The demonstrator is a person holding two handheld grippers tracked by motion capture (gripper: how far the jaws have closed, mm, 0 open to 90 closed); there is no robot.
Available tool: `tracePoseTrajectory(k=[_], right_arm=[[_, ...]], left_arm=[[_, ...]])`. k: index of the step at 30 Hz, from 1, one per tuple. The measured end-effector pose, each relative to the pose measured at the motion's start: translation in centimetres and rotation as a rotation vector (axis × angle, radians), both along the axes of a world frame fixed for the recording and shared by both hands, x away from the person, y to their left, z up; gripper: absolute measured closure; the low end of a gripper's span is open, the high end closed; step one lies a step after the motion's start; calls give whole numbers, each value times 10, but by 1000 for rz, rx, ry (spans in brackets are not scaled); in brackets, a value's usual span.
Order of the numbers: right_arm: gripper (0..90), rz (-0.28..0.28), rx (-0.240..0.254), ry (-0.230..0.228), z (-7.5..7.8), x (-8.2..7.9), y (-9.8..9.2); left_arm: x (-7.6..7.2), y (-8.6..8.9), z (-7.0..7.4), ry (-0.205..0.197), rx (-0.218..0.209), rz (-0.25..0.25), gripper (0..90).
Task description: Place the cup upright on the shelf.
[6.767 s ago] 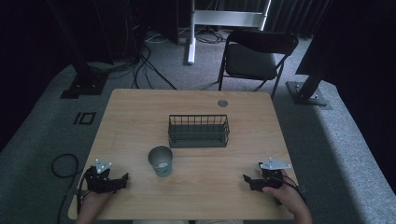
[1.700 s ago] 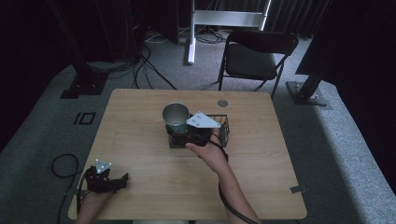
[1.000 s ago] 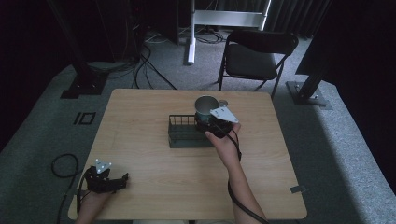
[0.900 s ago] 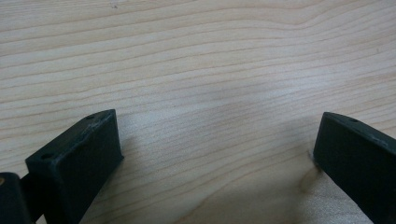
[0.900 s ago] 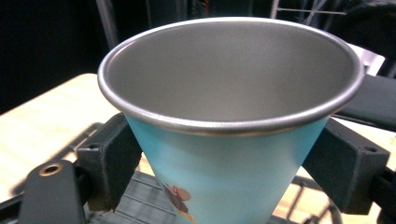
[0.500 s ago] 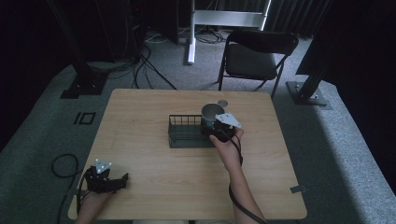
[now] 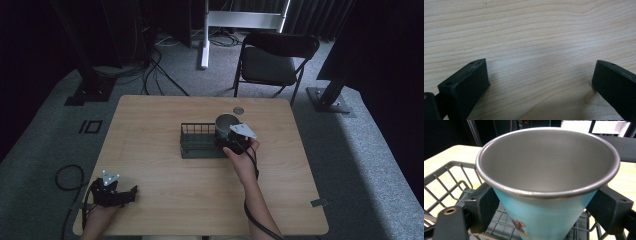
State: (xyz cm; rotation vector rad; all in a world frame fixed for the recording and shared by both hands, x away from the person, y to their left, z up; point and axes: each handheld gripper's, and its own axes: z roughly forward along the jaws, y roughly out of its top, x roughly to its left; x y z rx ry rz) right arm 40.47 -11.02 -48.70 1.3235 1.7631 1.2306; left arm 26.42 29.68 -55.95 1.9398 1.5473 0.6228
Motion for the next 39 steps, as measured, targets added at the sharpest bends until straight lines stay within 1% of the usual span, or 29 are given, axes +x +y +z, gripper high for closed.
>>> tracePoseTrajectory(k=[1, 2, 7, 11, 13, 14, 16, 18, 19, 23, 27, 29, 30, 31, 33, 36, 39], right_arm=[[122, 7, 3, -3, 1, -1, 0], [119, 9, -3, -4, 2, -2, -1], [113, 6, 18, -1, 8, -11, -6], [113, 25, 10, 3, 9, -20, -10], [113, 32, 7, 17, 7, -24, -12], [113, 39, -2, 21, 6, -26, -15], [113, 46, -2, 22, 4, -29, -19], [113, 51, -13, 19, 2, -32, -24], [113, 51, 3, 18, 2, -33, -27], [113, 62, 2, 14, 2, -40, -36], [113, 75, -26, 7, -1, -48, -44], [113, 62, -29, 0, -3, -51, -51], [113, 60, -24, 2, -4, -52, -54], [113, 59, -22, 5, -6, -53, -58], [113, 58, -38, 12, -9, -56, -64], [113, 52, -45, 26, -14, -61, -72], [113, 51, -46, 42, -21, -65, -80]], left_arm=[[0, 0, 0, 0, 0, 0, 14], [0, 0, 0, 0, -1, 0, 14], [0, 0, 0, 0, 0, 0, 14], [0, 0, 0, 0, 0, 0, 14], [0, 0, 0, -1, -1, 0, 14], [0, 0, 0, -1, 0, 0, 14], [0, 0, 0, -1, 0, 0, 14], [0, 0, 0, -1, 0, 0, 14], [0, 0, 0, -1, -1, 0, 14], [0, 0, 0, -2, -1, 1, 14], [0, 0, 0, -1, 1, -1, 14], [0, 0, 0, -1, 1, -1, 14], [0, 0, 0, -1, 1, -1, 15], [0, 0, 0, -1, 1, -1, 14], [0, 0, 0, -1, 1, -1, 14], [0, 0, 0, -1, 1, -1, 14], [0, 0, 0, -1, 1, -1, 14]])
